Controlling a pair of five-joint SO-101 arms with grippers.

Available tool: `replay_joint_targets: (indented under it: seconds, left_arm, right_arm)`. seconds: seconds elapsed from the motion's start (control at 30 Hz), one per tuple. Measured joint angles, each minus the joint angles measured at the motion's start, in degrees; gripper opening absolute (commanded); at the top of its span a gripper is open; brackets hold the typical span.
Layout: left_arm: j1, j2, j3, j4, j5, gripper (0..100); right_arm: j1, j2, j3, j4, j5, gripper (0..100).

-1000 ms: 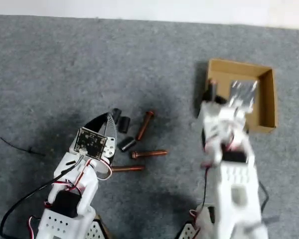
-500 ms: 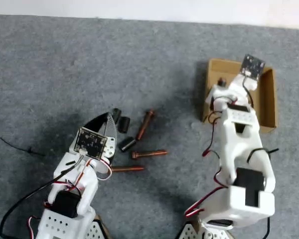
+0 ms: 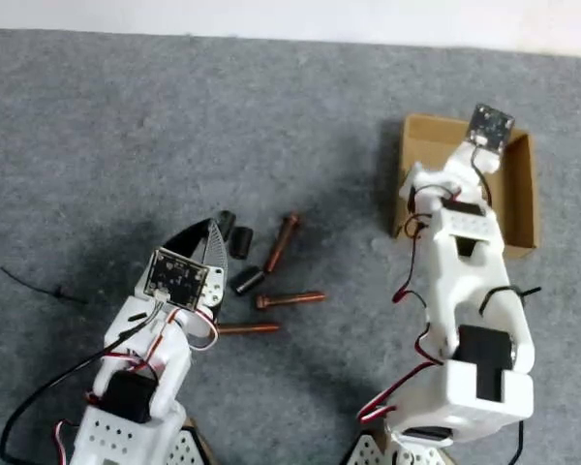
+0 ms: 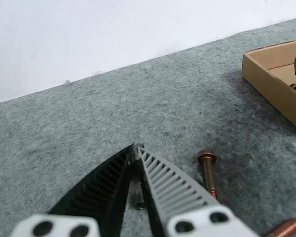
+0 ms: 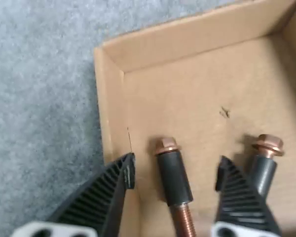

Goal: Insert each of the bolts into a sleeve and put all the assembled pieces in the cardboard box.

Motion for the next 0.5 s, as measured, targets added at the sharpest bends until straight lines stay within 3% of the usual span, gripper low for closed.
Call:
replay_joint_targets:
  seconds: [0.33, 0.5]
  left_arm:
    - [0.00, 0.00, 0.00, -0.18, 0.00, 1]
    - [0.00, 0.00, 0.00, -0.18, 0.00, 1]
  right_arm:
    - [-0.26, -2.55, 0.00, 2.55, -0.18, 25.5]
    - [-5.54, -12.57, 5.19, 5.63, -0.44, 25.5]
